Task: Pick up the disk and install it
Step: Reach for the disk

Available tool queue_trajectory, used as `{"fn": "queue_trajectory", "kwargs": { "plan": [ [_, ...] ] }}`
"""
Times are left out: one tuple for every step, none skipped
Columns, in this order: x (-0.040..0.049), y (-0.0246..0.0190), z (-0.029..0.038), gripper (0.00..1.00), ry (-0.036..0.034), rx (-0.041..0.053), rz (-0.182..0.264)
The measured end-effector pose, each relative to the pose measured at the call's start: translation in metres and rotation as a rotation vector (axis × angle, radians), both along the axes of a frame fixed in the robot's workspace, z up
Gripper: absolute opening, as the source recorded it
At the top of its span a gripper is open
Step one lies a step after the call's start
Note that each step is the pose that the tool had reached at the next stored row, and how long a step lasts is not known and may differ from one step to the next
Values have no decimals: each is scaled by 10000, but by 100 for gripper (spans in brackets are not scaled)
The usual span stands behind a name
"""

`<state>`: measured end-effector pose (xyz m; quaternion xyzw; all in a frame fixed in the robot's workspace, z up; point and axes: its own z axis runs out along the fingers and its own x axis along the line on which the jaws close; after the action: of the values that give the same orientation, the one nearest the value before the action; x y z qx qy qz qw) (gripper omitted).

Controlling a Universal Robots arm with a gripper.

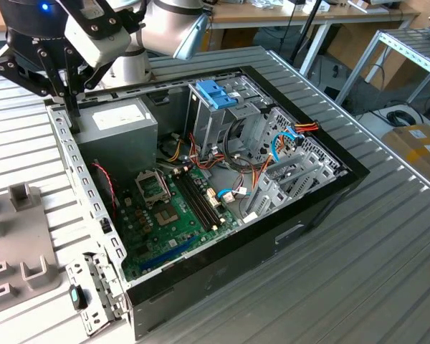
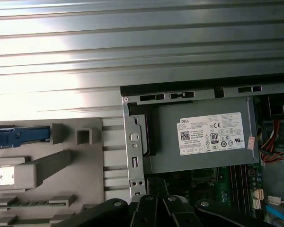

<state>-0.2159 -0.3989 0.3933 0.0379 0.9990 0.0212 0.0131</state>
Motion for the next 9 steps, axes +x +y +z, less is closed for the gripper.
{"fn": "queue_trajectory", "kwargs": {
  "plan": [
    [-4, 0, 0, 11, 0, 0, 0],
    [-8, 0, 0, 11, 0, -1, 0],
    [-10, 0, 0, 11, 1, -1, 0],
    [-12, 0, 0, 11, 1, -1, 0],
    [-14, 0, 0, 11, 0, -1, 0],
    [-17, 0, 0, 11, 1, -1, 0],
    [-19, 0, 0, 11, 0, -1, 0],
    [-22, 0, 0, 11, 0, 0, 0],
    [-26, 0, 0, 11, 1, -1, 0]
  ]
}}
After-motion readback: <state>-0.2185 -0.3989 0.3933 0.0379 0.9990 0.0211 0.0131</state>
